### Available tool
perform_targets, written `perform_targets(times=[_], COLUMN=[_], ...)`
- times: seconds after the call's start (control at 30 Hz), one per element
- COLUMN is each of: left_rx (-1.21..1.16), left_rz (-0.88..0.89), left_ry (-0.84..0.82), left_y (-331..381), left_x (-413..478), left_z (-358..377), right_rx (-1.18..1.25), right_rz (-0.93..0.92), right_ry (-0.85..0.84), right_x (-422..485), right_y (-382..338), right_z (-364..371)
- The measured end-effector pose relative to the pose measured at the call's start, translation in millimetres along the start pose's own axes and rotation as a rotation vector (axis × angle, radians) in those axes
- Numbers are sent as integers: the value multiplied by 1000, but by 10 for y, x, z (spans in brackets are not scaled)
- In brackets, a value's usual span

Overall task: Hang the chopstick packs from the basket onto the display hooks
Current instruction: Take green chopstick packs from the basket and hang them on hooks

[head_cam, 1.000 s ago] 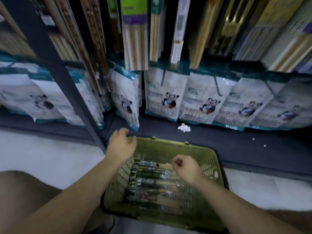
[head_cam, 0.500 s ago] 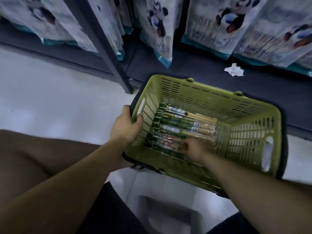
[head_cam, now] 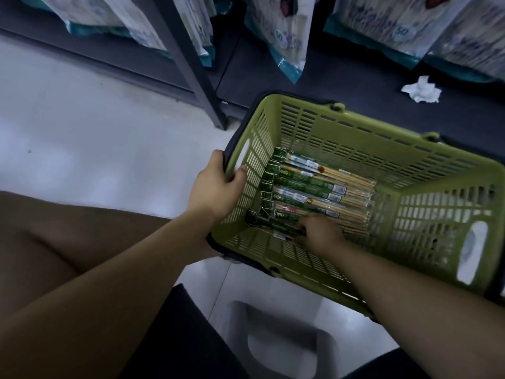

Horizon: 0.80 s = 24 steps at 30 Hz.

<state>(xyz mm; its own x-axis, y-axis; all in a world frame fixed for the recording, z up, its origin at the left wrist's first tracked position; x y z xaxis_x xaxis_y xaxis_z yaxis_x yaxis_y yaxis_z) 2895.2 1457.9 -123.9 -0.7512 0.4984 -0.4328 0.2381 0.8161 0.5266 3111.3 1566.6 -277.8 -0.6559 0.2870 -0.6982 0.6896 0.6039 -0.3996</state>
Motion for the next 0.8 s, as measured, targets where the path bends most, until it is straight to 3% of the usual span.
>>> perform_targets(times=[0.27, 0.53, 0.63, 0.7, 0.8], left_rx=[-14, 104, 301, 276, 51], left_rz=[23, 67, 276, 432, 334], left_ry=[1, -103, 195, 325, 20], left_y=[-36, -11, 213, 460, 585], left_x=[25, 40, -73, -232, -289], left_z=[22, 0, -237, -313, -67], right_rx=[113, 373, 651, 802, 922], right_rz=[40, 133, 126, 85, -6], right_ry=[58, 271, 329, 332, 313], right_x=[-74, -302, -420, -531, -679], right_y=[73, 169, 85, -97, -436], right_z=[-32, -530, -800, -990, -1247])
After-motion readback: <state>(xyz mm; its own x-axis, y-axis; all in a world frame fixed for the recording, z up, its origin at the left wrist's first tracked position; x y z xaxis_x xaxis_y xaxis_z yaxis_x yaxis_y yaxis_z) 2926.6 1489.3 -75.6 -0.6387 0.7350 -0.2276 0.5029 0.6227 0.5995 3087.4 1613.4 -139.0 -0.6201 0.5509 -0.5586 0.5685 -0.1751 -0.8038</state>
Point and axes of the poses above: each hand's wrist, its own x-axis towards the middle knuckle, its own z-axis out of the palm, y = z × x, the point moved 7 cm from there along x, towards the middle knuckle, and after that the axes turned 7 degrees about x, right-handed, at the moved point
